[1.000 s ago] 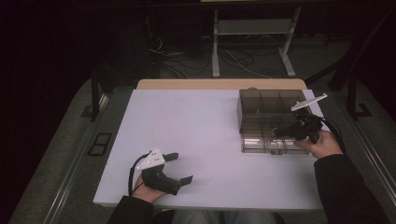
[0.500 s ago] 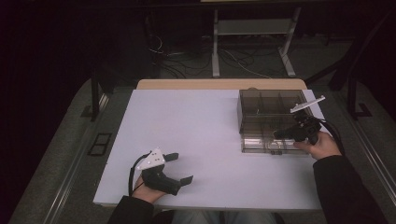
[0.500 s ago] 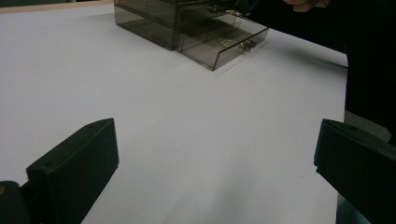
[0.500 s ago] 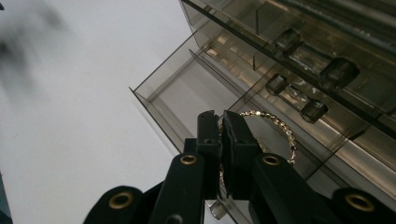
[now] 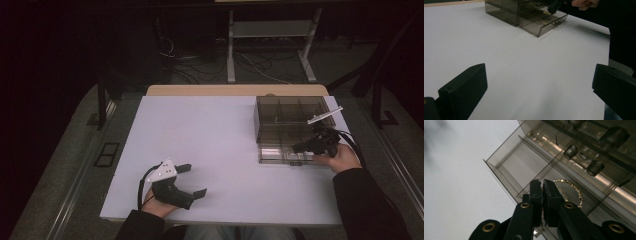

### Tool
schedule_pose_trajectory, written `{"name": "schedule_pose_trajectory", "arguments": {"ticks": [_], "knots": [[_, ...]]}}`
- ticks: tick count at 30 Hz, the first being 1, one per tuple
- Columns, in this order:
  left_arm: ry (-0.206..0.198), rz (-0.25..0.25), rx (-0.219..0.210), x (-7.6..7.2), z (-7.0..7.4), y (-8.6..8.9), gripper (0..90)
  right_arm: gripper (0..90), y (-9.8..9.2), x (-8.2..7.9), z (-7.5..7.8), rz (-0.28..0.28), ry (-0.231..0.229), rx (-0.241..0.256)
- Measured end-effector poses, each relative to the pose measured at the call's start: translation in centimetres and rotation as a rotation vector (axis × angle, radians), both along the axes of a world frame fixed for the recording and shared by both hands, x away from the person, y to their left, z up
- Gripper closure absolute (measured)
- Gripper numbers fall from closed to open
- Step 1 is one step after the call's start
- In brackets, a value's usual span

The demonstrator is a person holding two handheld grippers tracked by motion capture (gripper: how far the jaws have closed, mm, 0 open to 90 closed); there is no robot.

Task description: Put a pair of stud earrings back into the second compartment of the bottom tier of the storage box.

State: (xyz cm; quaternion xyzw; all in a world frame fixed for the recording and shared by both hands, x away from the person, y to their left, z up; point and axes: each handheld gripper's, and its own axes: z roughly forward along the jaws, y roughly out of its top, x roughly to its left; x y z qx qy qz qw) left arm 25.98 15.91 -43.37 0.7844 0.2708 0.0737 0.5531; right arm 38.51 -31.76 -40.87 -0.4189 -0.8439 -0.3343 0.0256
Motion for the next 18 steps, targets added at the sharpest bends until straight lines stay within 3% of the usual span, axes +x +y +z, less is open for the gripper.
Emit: {"name": "schedule_pose_trajectory", "arguments": {"ticks": [11,18], "knots": [[0.004,-0.002,0.005,0.0,0.0,0.0,0.0,84.7,1.0,0.2,-1.2,0.021,0.029,-0.032],[0.003,0.0,0.003,0.0,0.0,0.0,0.0,79.0,0.8,0.1,-1.0,0.005,0.031,-0.004]]}}
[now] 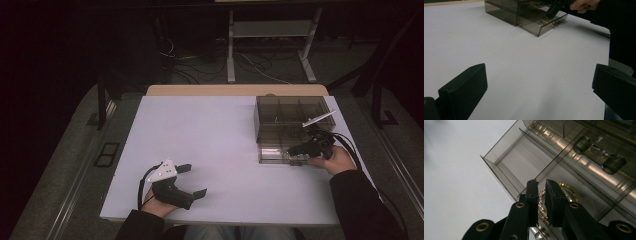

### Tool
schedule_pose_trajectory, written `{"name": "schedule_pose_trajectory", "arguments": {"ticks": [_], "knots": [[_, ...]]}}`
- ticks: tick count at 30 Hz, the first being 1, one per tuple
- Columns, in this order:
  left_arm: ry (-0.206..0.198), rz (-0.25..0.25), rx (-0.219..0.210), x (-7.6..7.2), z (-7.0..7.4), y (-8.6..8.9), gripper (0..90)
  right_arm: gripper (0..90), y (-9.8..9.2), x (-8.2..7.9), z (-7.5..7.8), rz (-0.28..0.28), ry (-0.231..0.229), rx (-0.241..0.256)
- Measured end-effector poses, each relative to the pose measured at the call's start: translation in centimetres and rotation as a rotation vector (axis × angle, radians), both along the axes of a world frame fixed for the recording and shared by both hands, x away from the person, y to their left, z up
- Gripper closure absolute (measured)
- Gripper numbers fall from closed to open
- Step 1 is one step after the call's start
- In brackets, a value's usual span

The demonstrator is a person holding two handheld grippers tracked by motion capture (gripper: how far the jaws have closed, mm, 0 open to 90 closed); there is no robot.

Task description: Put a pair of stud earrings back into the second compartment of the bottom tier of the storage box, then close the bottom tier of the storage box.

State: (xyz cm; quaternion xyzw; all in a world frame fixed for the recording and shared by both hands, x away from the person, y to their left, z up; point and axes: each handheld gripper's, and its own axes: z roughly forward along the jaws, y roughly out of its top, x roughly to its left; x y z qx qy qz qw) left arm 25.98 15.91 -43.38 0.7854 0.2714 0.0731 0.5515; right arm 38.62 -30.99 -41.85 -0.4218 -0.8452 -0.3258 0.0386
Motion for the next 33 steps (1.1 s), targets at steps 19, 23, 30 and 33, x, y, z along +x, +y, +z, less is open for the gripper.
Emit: {"name": "schedule_pose_trajectory", "arguments": {"ticks": [19,23,30,33], "knots": [[0.001,-0.001,0.001,0.0,0.0,0.0,0.0,50.6,-0.6,-1.4,1.9,-0.057,-0.066,0.018],[0.003,0.0,-0.001,0.0,-0.1,-0.1,0.0,35.5,-0.6,-2.1,2.2,-0.059,-0.083,0.025],[0.003,0.001,-0.003,0.0,0.0,0.0,0.0,10.9,-0.4,-3.7,2.9,-0.021,-0.106,0.037],[0.003,-0.001,-0.001,0.0,0.0,0.0,0.0,10.8,-0.2,-4.2,3.2,0.005,-0.11,0.053]]}}
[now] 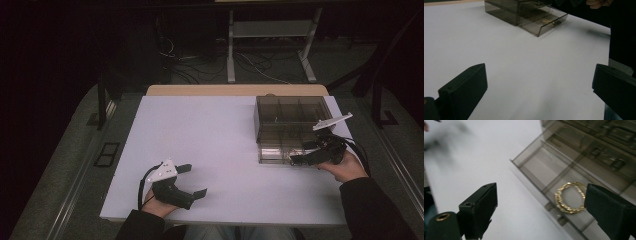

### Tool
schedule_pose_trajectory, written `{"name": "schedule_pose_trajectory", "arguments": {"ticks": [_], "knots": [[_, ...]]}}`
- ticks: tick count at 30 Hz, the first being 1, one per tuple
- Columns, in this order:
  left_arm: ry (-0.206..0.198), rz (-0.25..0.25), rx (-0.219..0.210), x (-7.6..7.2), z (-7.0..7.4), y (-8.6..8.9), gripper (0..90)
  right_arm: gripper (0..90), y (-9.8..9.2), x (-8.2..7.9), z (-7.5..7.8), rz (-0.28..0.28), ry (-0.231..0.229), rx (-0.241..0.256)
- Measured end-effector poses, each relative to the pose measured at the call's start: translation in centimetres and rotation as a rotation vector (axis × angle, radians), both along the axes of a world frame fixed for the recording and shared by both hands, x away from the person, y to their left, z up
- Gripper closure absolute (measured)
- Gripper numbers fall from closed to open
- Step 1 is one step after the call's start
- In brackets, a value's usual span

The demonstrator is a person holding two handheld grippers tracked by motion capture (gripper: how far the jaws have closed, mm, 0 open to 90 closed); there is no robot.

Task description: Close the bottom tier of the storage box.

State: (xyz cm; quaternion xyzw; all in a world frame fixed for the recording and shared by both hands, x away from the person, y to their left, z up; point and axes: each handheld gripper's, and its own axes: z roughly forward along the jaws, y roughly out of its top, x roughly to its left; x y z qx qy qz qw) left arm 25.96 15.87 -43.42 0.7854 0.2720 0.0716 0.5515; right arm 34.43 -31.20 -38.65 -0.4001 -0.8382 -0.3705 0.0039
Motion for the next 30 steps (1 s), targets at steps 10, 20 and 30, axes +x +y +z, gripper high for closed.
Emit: {"name": "schedule_pose_trajectory", "arguments": {"ticks": [10,20,30], "knots": [[0.0,0.001,-0.001,0.0,0.0,0.0,0.0,10.8,0.4,-1.6,0.6,0.062,0.008,0.009],[0.0,0.0,-0.001,0.0,0.0,0.0,0.0,10.9,0.5,-2.5,0.5,0.097,0.008,0.008],[0.0,0.0,-0.001,0.0,0.0,0.0,0.0,10.9,0.6,-3.0,-0.2,0.122,0.017,0.004]]}}
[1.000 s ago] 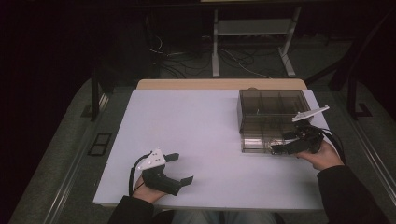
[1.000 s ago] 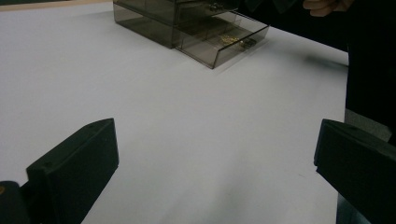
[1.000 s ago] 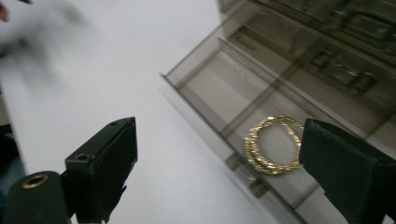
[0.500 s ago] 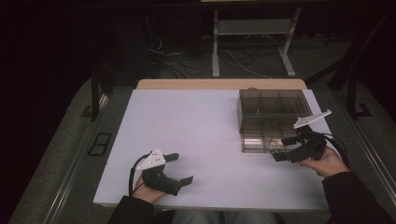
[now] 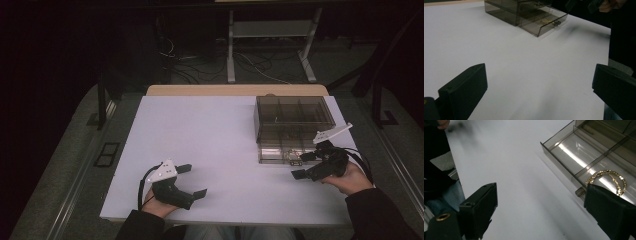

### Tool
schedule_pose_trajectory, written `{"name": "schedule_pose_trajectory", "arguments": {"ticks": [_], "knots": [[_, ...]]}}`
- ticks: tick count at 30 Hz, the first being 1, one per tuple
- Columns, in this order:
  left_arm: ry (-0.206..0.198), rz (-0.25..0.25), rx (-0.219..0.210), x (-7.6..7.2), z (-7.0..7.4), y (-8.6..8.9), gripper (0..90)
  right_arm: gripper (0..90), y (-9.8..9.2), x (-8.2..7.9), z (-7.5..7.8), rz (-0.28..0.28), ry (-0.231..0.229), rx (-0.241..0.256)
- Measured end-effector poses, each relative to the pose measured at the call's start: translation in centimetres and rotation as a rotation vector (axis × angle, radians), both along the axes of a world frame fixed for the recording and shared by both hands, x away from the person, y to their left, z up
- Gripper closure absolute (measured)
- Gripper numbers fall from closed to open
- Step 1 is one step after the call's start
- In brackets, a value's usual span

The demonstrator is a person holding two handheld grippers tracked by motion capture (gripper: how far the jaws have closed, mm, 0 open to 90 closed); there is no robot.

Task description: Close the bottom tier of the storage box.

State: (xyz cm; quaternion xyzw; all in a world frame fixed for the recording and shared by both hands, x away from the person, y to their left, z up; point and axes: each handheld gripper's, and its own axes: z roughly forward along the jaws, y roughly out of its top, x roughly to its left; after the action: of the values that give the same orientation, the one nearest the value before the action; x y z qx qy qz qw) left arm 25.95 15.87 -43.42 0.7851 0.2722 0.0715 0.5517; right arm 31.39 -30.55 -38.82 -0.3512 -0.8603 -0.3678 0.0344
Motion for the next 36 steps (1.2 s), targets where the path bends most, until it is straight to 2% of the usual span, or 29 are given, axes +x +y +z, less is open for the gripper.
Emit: {"name": "schedule_pose_trajectory", "arguments": {"ticks": [5,6,8,9,13,22,29,31,36], "knots": [[-0.001,-0.001,-0.001,0.0,0.0,0.0,0.0,11.4,0.1,-0.2,-0.3,0.016,0.007,-0.006],[-0.001,-0.001,0.0,0.0,0.0,0.0,0.0,15.0,0.1,-0.2,-0.5,0.021,0.01,-0.008],[-0.001,-0.001,0.0,0.0,0.0,0.0,0.0,16.1,0.1,-0.3,-0.6,0.027,0.014,-0.013],[-0.001,-0.001,-0.001,0.0,0.0,0.0,0.0,23.0,0.1,-0.3,-0.7,0.026,0.013,-0.016],[-0.002,-0.001,0.0,0.0,0.0,0.0,0.0,38.9,0.0,-0.4,-1.0,0.024,0.004,-0.023],[-0.001,-0.002,-0.001,0.0,0.0,-0.1,0.0,66.2,0.1,-0.1,-1.7,0.005,0.005,-0.049],[-0.002,-0.005,0.005,0.0,0.0,-0.1,0.0,86.9,0.2,0.3,-2.4,-0.029,0.04,-0.108],[-0.001,-0.005,0.004,0.0,0.0,-0.1,0.0,88.8,0.2,0.4,-2.6,-0.038,0.041,-0.124],[-0.001,-0.005,0.004,0.0,-0.1,-0.1,0.0,88.8,0.2,0.8,-2.9,-0.047,0.061,-0.131]]}}
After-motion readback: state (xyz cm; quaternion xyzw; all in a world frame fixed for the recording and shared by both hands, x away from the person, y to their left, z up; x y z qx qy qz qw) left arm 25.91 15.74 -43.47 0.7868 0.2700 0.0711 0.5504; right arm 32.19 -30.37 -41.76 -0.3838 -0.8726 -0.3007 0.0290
